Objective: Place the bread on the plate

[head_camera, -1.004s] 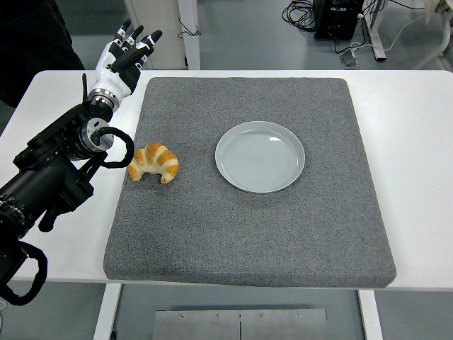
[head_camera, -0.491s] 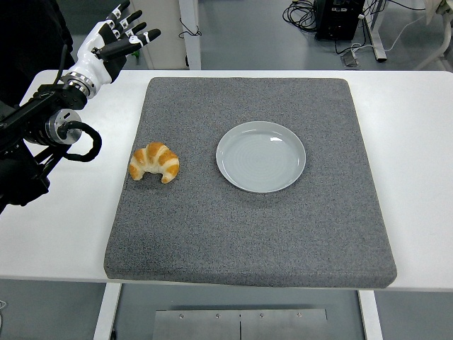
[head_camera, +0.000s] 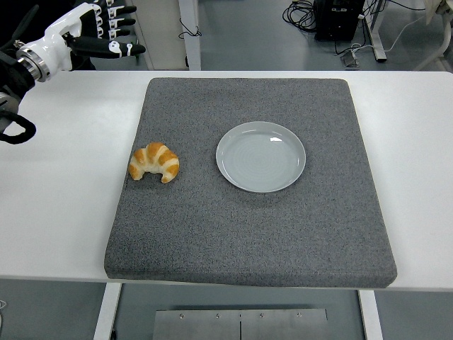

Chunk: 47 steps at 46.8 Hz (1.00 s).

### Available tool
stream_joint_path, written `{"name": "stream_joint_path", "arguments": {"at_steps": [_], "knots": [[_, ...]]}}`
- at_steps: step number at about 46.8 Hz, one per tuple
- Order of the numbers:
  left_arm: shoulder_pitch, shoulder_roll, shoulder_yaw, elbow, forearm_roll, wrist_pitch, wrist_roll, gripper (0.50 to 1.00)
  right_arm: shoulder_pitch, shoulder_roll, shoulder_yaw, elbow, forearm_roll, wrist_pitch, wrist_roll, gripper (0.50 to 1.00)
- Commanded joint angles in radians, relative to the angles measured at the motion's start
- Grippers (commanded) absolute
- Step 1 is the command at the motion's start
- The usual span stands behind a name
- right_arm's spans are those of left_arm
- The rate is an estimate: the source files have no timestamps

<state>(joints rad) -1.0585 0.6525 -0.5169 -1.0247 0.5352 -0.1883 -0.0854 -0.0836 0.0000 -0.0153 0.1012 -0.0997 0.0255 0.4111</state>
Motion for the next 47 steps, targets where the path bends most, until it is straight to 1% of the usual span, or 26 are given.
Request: {"name": "stream_joint_path", "arguments": {"at_steps": [1,7,9,14,18,24,28,37,44,47], "knots": [[0.002,0.019,0.001,-0.021,0.069,-0.010,0.012,0.948,0.001,0.000,0.000,0.000,0.000,-0.001,0.000,1.000],[0.009,0.056,0.003,-0.069,0.179,-0.020,0.010,0.948,0.001,0.000,0.000,0.000,0.000,-0.001,0.000,1.000],[0.015,0.075,0.003,-0.109,0.215,-0.026,0.009,0.948,0.001,0.000,0.000,0.000,0.000,-0.001,0.000,1.000],[0.041,0.145,0.005,-0.219,0.302,-0.028,0.007,0.948,-0.001,0.000,0.000,0.000,0.000,0.001,0.000,1.000],[0.045,0.161,0.005,-0.262,0.347,-0.027,0.007,0.948,-0.001,0.000,0.000,0.000,0.000,0.001,0.000,1.000],[0.048,0.153,0.008,-0.265,0.434,-0.027,0.010,0.948,-0.001,0.000,0.000,0.000,0.000,-0.001,0.000,1.000],[0.066,0.147,0.006,-0.267,0.509,-0.027,0.015,0.936,-0.001,0.000,0.000,0.000,0.000,-0.001,0.002,1.000],[0.083,0.144,0.024,-0.276,0.549,-0.027,0.015,0.937,-0.001,0.000,0.000,0.000,0.000,-0.001,0.000,1.000],[0.083,0.093,0.055,-0.285,0.631,-0.020,0.016,0.936,-0.001,0.000,0.000,0.000,0.000,0.001,0.000,1.000],[0.087,0.082,0.057,-0.290,0.649,-0.017,0.027,0.936,-0.001,0.000,0.000,0.000,0.000,-0.001,0.000,1.000]]}}
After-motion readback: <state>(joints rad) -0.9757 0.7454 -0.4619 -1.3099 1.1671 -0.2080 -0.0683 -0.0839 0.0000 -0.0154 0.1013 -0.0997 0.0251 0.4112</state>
